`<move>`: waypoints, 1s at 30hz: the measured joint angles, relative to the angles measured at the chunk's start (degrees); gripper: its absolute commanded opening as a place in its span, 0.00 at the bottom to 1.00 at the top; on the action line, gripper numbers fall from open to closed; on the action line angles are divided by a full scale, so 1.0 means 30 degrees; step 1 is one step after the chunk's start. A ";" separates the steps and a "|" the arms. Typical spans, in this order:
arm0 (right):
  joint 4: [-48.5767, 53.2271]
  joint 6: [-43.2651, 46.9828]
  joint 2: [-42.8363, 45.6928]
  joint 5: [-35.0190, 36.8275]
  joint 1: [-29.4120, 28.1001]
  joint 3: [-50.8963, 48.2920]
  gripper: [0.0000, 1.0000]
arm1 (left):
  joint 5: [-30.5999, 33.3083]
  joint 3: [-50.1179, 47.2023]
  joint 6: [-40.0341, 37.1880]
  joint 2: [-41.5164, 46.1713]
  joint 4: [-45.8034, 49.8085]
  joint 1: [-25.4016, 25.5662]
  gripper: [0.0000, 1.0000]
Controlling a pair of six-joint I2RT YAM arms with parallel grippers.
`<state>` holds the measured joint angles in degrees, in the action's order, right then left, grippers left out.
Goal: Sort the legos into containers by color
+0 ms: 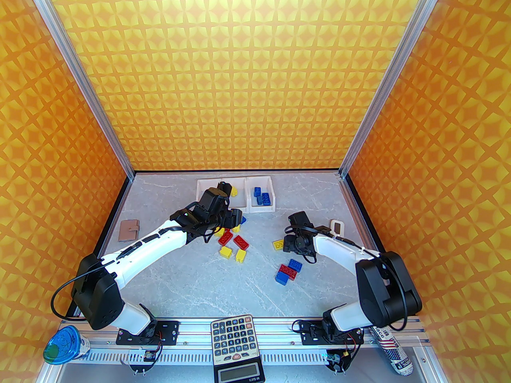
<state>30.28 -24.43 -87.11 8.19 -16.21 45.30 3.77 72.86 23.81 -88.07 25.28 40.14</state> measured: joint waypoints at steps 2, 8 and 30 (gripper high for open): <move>-0.0087 0.0007 -0.0357 -0.0262 0.0044 0.0007 0.70 | 0.0000 0.0000 0.0000 -0.0007 -0.0029 0.0000 0.59; -0.0386 0.0175 -0.1107 -0.0852 0.0044 0.0335 0.60 | 0.0000 0.0000 0.0000 -0.0058 -0.0029 0.0000 0.59; -0.0029 0.1384 -0.2055 -0.1530 0.0073 0.4313 0.48 | 0.0022 -0.0787 -0.0007 0.0889 0.0124 0.0000 0.58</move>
<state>30.20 -20.27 -93.27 3.60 -15.99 58.24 3.84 70.50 23.79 -85.41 25.65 40.14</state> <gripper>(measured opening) 0.495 0.582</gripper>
